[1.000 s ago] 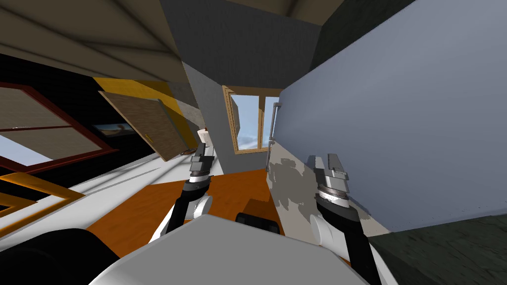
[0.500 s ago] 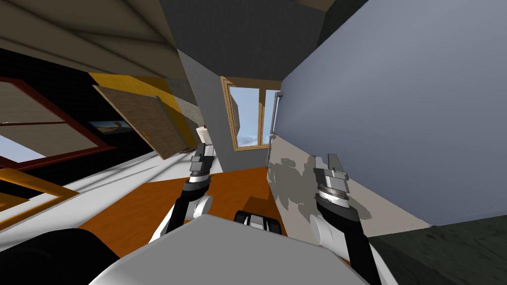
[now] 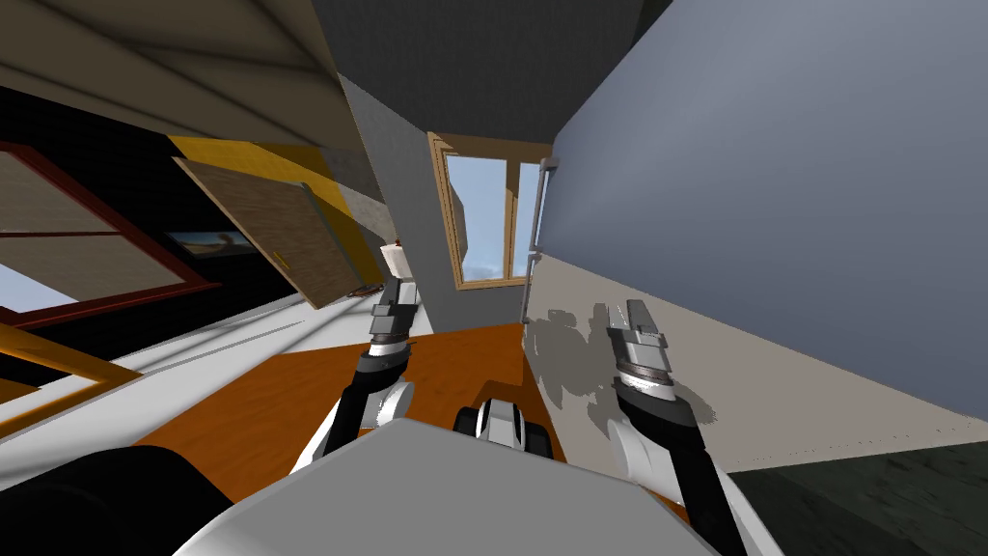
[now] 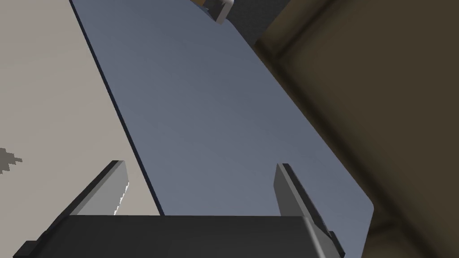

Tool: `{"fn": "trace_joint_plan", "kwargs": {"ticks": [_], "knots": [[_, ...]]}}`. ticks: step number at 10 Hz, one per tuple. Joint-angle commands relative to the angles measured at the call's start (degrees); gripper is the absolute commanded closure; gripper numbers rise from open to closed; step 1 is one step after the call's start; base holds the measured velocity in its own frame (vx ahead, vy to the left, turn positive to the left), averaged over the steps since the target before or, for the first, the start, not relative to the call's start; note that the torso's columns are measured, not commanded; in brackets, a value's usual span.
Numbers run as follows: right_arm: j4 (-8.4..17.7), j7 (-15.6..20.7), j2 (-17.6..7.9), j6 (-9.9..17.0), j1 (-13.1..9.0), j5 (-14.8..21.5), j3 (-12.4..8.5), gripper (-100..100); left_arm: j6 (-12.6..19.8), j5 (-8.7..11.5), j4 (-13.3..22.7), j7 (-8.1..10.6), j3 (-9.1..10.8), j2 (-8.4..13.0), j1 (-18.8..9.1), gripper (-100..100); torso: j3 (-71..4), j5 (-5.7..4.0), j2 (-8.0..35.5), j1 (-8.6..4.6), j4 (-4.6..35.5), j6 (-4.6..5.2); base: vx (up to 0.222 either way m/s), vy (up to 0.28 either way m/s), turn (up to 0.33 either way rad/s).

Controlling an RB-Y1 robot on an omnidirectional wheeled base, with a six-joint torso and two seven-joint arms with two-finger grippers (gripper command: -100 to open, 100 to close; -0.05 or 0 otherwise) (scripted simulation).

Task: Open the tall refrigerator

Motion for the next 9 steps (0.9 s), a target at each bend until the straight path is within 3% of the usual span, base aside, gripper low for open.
{"fn": "trace_joint_plan", "kwargs": {"ticks": [1, 9], "knots": [[3.02, 1.77, -4.31, -0.36, -1.5, 0.73, -0.63, -100, 0.0, 0.0, 0.0, 0.0, 0.0, 0.0, 0.0, 0, -0.03, -0.01, 0.07, -0.02, 0.06, 0.0, 0.059, 0.09, 0.005], [16.65, 11.08, -16.36, -2.07, -9.25, 5.01, -3.11, -100, 0.0, 0.0, 0.0, 0.0, -0.01, -0.01, 0.01, 0, 0.0, -0.03, 0.16, -0.09, 0.1, 0.01, 0.101, 0.133, 0.011]]}}
